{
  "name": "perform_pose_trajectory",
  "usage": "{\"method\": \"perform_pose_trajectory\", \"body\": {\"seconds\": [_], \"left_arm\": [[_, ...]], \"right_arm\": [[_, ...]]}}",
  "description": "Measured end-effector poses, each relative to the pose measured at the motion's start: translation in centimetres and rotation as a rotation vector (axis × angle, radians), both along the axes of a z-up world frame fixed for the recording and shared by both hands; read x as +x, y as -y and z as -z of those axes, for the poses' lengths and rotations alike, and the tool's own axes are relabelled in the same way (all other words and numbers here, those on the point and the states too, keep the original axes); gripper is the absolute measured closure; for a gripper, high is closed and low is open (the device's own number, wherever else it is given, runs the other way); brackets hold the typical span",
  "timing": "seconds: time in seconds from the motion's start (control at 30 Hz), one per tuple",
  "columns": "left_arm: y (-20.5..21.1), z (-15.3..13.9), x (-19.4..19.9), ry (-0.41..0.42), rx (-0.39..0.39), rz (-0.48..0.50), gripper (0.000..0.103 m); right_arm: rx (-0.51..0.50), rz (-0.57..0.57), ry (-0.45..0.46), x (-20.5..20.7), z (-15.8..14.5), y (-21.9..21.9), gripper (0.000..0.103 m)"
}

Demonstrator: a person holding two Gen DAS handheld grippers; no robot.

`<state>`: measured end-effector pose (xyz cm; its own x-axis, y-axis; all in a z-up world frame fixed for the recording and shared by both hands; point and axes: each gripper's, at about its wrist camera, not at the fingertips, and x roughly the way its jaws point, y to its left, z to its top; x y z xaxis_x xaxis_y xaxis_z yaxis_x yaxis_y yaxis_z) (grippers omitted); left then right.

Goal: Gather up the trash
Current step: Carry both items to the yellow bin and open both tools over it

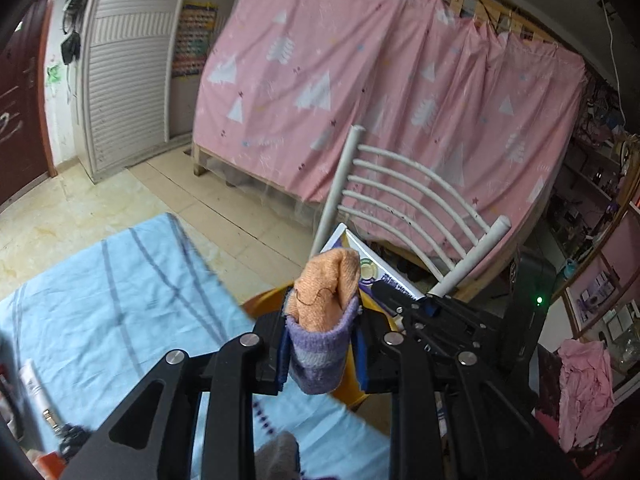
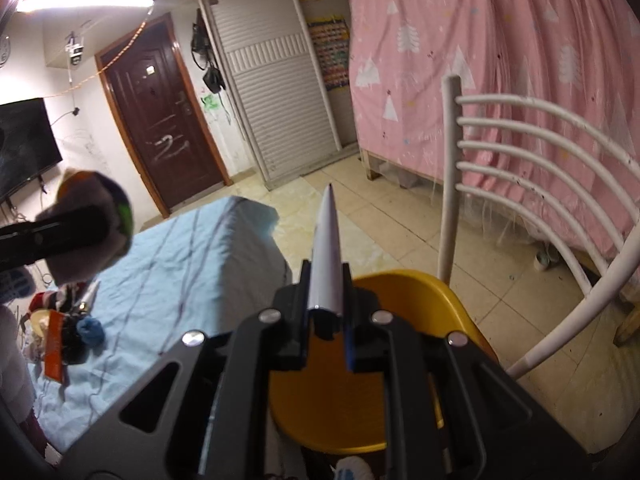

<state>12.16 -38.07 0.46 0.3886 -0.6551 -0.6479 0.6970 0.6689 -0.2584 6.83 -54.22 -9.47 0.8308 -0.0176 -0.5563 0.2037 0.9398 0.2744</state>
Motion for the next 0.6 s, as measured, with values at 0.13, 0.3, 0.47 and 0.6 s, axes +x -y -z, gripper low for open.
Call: {"method": "perform_pose_trajectory", "body": {"seconds": [0.13,0.3,0.47,0.6], "left_arm": [[3.2,1.1,1.1,-0.034,0.016,0.013,0.087],[6.3,2.4,2.4,-0.07,0.037,-0.005,0.059],[6.8,2.7,2.4,-0.08,0.035,-0.012,0.044],[5.2,1.7,1.8,-0.065,0.024,-0.025,0.043]], "right_arm": [[0.036,0.026,-0.014,0.0,1.0,1.5,0.059],[0.052,0.066,0.006,-0.9,0.8,2.7,0.054],[0.051,0.075,0.017,-1.4,0.4,2.8,0.051],[0.049,0.053,0.027,-1.5,-0.1,1.9,0.048]]}}
